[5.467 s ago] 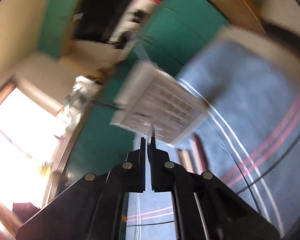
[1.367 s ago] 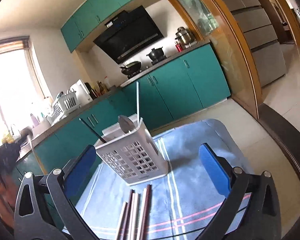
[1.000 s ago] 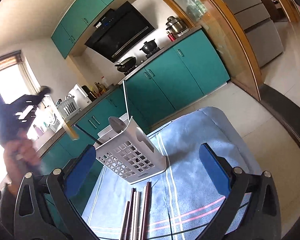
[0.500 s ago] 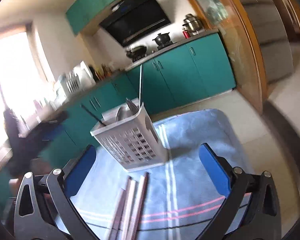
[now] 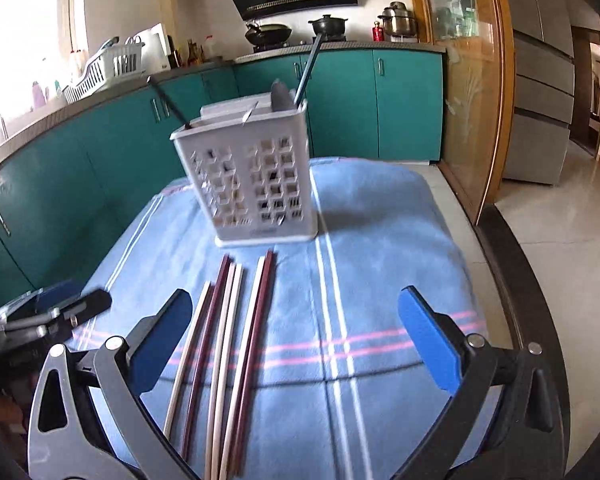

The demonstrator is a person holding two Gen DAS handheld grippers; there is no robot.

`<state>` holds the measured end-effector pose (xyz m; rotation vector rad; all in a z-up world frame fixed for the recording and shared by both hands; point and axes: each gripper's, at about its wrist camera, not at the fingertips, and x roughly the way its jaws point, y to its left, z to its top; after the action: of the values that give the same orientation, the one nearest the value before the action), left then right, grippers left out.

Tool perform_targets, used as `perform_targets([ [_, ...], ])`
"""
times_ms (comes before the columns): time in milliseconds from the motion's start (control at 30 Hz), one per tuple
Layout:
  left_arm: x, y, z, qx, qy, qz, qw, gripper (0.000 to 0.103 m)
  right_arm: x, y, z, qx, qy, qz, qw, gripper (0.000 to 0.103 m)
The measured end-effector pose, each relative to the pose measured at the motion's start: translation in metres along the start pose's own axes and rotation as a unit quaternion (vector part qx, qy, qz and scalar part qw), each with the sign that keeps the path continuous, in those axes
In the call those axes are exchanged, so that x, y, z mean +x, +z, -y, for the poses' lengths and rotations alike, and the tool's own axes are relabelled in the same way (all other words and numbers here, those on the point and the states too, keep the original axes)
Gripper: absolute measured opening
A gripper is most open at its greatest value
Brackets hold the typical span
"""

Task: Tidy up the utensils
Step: 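Move both open tools down toward the chopsticks lying on the cloth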

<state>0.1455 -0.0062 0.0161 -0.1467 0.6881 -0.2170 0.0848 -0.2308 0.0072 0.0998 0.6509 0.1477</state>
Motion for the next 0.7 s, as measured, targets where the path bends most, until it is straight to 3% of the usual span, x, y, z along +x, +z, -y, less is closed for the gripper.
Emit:
perform_targets([
  [500,0.005,-0.001,0.014,0.016,-0.010,-0.012,0.9997,0.084,0.000,0.000,0.006,0.008,0.004,0.002,1.000,0.100],
  [700,0.038,0.001,0.021,0.018,-0.004,-0.051,0.9985,0.058,0.002,0.003,0.010,0.012,0.008,0.000,1.000,0.100],
])
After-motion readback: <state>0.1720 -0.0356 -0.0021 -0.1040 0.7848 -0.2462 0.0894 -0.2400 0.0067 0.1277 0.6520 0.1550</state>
